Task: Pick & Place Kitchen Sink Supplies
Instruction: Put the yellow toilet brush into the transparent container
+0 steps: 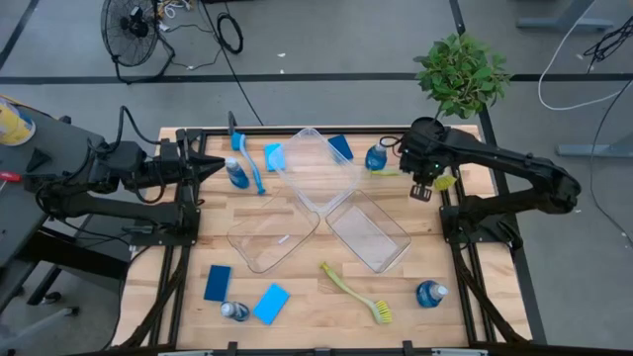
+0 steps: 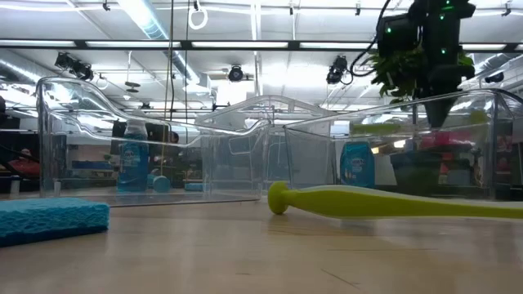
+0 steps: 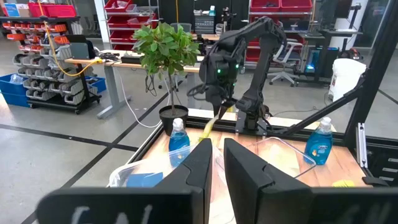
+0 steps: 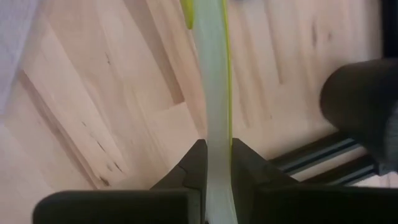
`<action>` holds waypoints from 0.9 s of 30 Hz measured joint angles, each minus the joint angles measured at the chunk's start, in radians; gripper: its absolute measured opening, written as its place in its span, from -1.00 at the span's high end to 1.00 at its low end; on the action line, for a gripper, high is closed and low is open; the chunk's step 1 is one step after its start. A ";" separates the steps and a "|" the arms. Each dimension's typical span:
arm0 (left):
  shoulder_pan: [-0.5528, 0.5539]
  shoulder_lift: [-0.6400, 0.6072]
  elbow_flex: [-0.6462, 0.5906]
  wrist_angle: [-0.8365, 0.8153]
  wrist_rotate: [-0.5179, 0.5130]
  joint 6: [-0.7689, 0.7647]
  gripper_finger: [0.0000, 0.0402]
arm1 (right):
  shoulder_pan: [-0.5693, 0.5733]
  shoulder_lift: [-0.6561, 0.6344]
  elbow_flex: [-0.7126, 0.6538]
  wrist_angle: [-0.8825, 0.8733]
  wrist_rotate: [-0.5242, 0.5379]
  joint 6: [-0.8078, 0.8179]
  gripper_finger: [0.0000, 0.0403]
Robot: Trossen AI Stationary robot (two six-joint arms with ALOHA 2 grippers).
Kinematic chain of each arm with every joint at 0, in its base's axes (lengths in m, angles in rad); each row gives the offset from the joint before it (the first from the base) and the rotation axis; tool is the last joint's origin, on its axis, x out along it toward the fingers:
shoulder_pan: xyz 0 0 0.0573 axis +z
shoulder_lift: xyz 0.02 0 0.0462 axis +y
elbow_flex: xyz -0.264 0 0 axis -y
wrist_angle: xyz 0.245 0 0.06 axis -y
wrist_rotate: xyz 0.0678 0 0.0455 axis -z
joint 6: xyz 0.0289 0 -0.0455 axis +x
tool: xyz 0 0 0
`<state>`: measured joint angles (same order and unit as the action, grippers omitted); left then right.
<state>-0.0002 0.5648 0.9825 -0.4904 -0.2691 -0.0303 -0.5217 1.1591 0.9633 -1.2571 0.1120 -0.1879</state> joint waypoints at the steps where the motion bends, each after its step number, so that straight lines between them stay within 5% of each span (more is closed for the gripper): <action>1: 0.000 0.000 0.000 0.000 0.000 0.000 0.76 | 0.000 -0.004 0.014 -0.007 0.000 0.000 0.80; 27: 0.000 -0.001 0.000 0.011 0.000 0.000 0.76 | 0.183 -0.007 0.477 -0.082 -0.017 0.191 0.80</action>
<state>-0.0004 0.5640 0.9825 -0.4797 -0.2687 -0.0307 -0.3389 1.1521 1.4398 -1.3390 0.0951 0.0035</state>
